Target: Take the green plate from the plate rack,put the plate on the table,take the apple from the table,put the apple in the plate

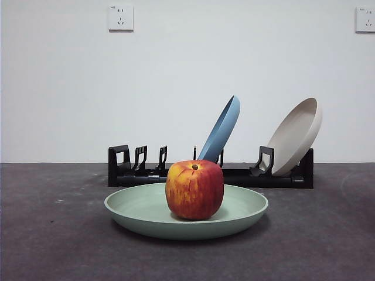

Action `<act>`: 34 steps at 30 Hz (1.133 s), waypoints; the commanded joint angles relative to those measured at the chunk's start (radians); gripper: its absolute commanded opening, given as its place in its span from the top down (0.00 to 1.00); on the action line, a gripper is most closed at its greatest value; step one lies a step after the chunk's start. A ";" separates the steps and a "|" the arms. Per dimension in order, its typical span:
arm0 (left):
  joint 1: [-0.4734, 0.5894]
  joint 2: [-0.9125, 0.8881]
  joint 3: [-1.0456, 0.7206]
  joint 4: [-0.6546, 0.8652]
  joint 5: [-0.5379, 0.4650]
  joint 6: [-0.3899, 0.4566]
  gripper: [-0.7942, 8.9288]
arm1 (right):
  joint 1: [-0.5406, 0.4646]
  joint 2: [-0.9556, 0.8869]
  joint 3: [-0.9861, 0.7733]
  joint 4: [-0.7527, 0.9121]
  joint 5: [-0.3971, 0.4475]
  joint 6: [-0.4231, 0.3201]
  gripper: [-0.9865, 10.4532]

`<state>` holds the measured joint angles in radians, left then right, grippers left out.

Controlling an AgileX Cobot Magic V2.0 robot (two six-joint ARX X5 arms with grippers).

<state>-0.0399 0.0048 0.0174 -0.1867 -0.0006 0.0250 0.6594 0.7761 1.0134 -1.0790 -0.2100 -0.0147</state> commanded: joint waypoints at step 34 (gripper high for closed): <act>0.003 -0.003 -0.013 0.003 0.003 -0.006 0.92 | -0.657 -0.775 -1.007 0.910 -0.026 0.058 0.91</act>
<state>-0.0399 0.0048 0.0174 -0.1867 -0.0002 0.0250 0.0006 0.0055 0.0177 -0.1562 -0.2356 0.0475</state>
